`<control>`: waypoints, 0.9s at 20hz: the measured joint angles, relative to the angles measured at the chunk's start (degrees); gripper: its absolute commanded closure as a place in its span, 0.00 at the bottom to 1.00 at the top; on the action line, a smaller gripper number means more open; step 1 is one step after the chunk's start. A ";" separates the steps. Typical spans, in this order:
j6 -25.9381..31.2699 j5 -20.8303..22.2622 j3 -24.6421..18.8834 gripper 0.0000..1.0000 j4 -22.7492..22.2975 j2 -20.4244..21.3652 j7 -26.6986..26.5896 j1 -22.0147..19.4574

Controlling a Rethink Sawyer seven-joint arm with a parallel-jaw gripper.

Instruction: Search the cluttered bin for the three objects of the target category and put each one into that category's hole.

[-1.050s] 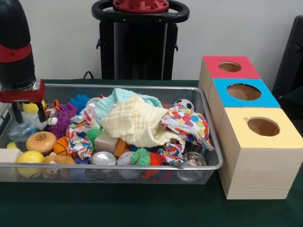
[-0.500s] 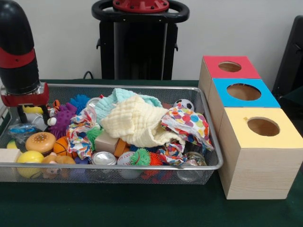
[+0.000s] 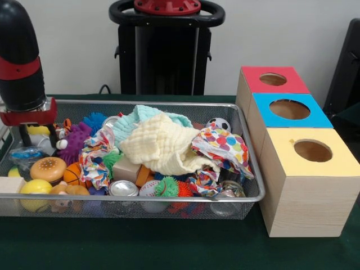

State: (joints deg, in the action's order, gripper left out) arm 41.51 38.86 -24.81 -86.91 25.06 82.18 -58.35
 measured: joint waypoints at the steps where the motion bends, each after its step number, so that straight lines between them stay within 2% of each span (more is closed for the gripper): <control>1: -0.01 0.00 0.00 0.00 0.00 0.04 0.00 0.00; 18: 2.38 -0.28 0.00 0.00 2.91 -0.75 0.00 0.04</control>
State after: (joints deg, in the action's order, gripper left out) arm 43.90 38.58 -24.81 -84.00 24.31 82.18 -58.31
